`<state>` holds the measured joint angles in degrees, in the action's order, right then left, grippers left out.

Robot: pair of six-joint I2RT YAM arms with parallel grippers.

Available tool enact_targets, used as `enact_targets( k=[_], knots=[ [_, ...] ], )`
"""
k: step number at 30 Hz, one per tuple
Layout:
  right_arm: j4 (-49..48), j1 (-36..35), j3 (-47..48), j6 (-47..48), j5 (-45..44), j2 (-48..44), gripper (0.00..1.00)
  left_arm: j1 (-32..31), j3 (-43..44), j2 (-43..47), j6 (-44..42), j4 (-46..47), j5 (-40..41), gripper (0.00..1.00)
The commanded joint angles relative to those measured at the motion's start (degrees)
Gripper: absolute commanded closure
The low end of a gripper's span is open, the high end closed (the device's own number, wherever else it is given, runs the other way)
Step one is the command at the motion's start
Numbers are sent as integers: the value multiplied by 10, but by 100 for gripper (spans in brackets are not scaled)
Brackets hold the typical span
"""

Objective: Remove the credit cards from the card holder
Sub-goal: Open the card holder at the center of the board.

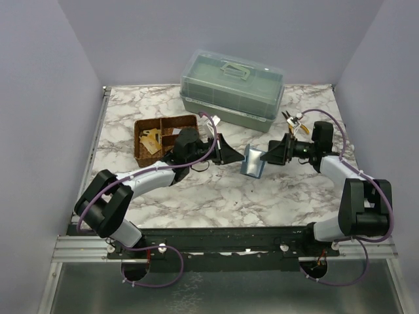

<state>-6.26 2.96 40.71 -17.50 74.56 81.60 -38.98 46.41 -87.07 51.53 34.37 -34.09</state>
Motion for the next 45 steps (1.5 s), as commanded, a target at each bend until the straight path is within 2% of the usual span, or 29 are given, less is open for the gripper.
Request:
enact_targets(
  k=[1,5,7,10,17,22,25,28,32,36,39,41,45],
  knots=[
    [-9,1,13,-7,38,28,9,6,4,36,1,10,-27,100],
    [-143,-1,-25,-106,93,17,39,10,7,40,6,10,-33,100],
    [-156,-2,-30,-115,93,6,57,12,6,41,6,10,-33,100],
    [-157,-2,-31,-115,81,-5,75,13,4,39,9,10,-35,100],
    [-129,-2,-24,-93,43,-16,98,13,2,39,11,10,-40,100],
    [-76,-2,-7,-39,48,-53,100,26,-28,37,-12,-7,-9,100],
    [36,-3,30,56,22,-79,100,39,-54,23,-41,-43,40,73],
    [152,-2,75,141,-16,-78,100,43,-63,5,-48,-54,55,57],
    [263,-2,121,229,-66,-54,100,44,-64,23,-65,-75,81,48],
    [428,-3,175,366,-81,-15,100,44,-88,88,-88,-84,129,35],
    [469,-7,182,435,-90,-27,100,44,-117,142,-101,-82,154,17],
    [483,-15,178,482,-105,-44,100,43,-143,177,-108,-61,156,2],
    [522,-19,170,571,-90,-62,100,43,-191,216,-118,-10,118,1]
  ],
)
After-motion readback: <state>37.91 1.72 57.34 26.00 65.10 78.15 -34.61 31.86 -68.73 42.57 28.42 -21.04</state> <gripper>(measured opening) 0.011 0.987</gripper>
